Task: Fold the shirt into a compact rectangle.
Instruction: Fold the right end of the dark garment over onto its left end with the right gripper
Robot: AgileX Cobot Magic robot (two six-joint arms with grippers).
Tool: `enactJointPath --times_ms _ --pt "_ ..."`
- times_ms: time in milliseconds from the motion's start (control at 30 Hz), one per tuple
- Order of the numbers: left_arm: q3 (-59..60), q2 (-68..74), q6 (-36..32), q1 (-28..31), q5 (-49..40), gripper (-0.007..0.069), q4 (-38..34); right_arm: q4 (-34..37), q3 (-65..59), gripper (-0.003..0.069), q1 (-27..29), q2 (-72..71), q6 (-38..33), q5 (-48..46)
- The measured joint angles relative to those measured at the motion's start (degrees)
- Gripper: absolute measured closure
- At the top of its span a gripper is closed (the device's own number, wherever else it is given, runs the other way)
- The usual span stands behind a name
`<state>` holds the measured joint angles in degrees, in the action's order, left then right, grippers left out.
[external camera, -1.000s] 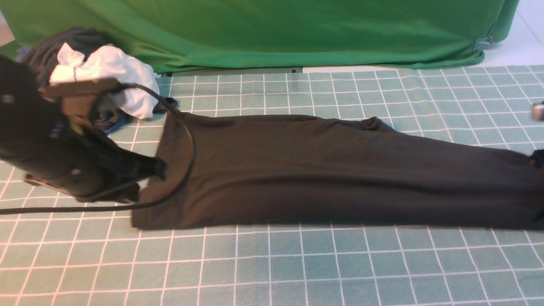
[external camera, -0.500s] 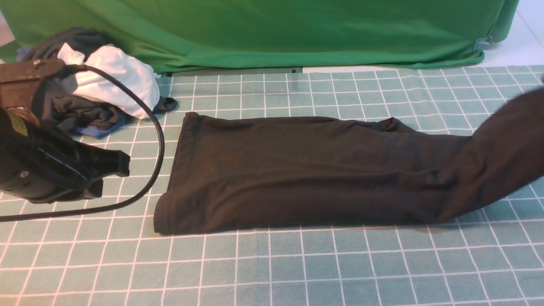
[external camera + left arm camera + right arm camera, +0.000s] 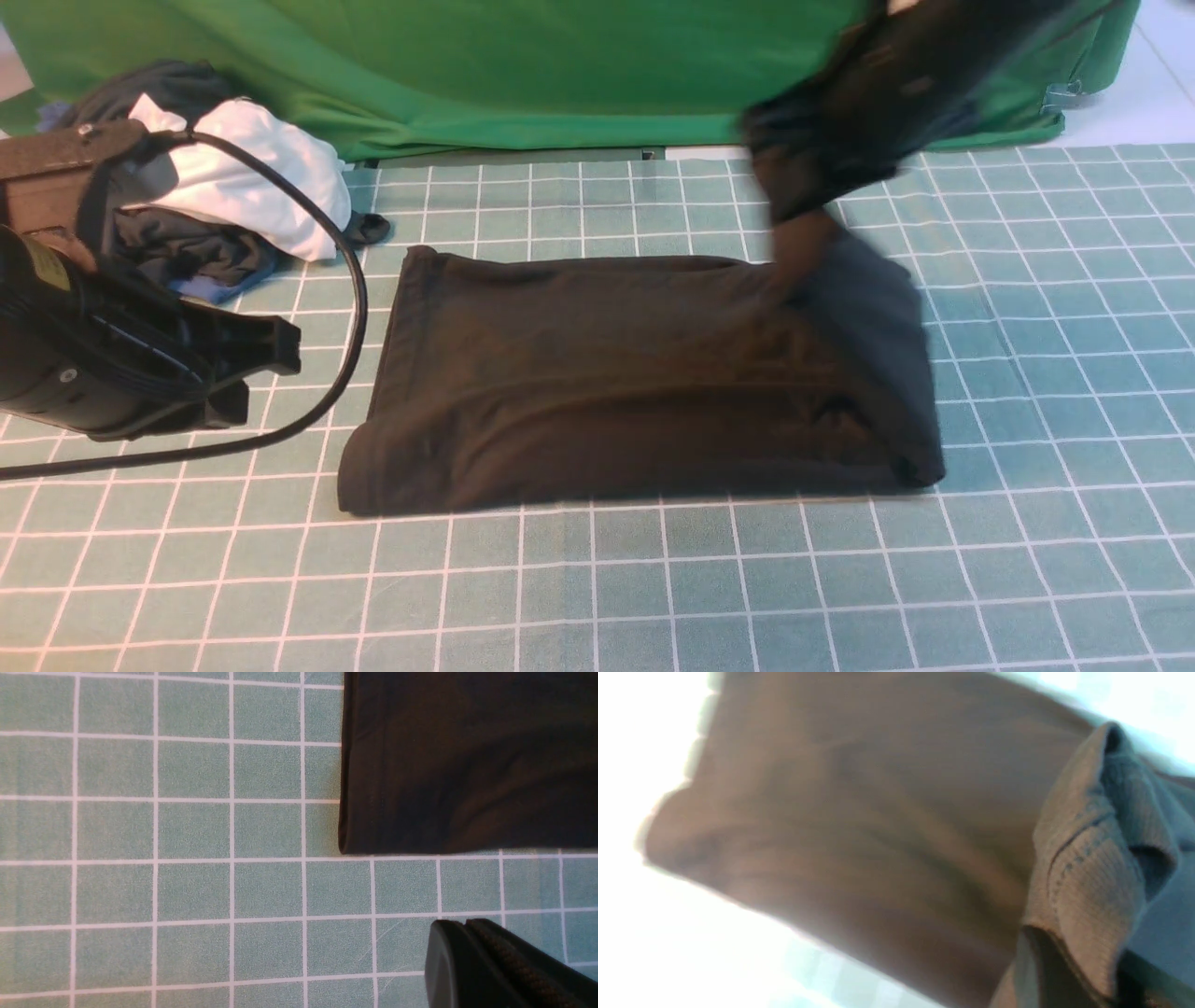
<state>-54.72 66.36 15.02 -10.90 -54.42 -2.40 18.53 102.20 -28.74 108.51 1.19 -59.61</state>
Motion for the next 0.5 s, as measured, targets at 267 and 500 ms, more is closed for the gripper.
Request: enactJointPath --times_ms 267,500 --pt "0.0 0.0 -0.1 0.0 0.6 0.0613 -0.9 11.3 0.0 0.0614 -10.8 10.2 0.1 10.9" --pt "0.0 0.0 -0.1 0.0 0.6 0.0613 -0.9 19.4 0.0 0.0600 -13.8 15.5 -0.1 18.5"
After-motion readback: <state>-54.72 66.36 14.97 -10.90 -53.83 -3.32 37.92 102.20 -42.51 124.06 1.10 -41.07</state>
